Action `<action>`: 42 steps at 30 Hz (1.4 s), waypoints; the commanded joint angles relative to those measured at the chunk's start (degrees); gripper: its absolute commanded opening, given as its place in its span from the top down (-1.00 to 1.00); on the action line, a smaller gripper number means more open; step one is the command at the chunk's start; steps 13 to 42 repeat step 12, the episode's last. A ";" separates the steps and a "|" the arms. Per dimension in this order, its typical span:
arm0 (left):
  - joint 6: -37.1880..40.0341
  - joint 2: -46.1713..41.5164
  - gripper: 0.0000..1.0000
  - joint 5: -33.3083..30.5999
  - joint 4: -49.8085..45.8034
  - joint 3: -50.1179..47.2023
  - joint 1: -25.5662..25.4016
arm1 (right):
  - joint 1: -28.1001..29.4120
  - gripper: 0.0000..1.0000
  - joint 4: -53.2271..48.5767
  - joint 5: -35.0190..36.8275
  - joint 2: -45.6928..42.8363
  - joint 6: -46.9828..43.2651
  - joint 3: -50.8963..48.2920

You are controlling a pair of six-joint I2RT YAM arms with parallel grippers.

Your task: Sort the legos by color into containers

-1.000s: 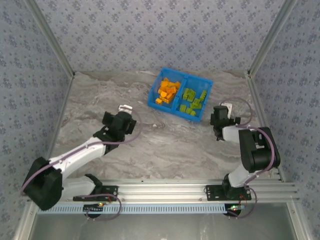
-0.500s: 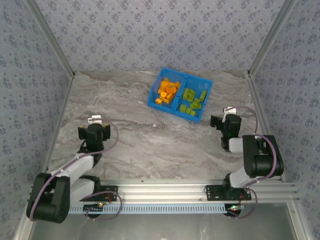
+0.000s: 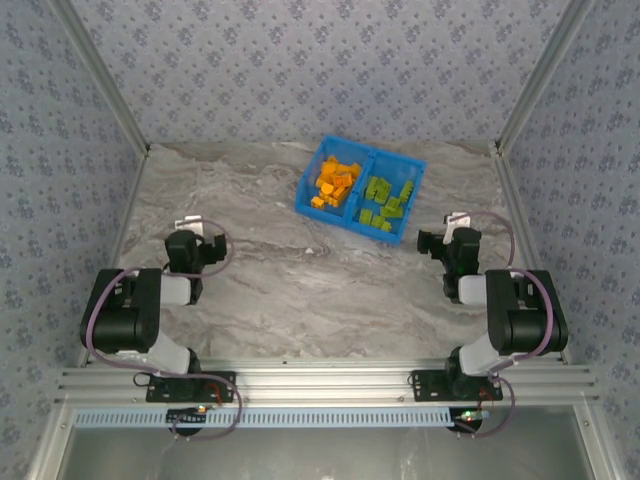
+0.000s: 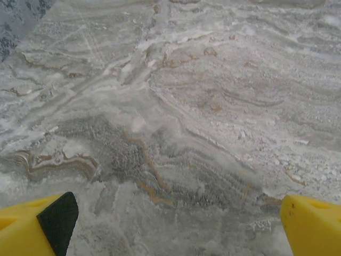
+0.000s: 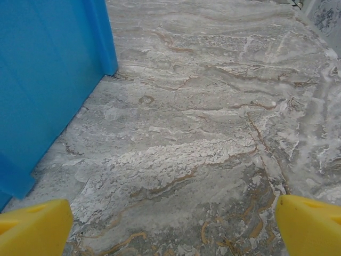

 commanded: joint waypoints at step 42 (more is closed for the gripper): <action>-1.01 -0.48 -0.99 2.46 2.76 1.82 0.73 | -0.67 -1.00 1.01 -1.40 -0.12 -1.02 1.00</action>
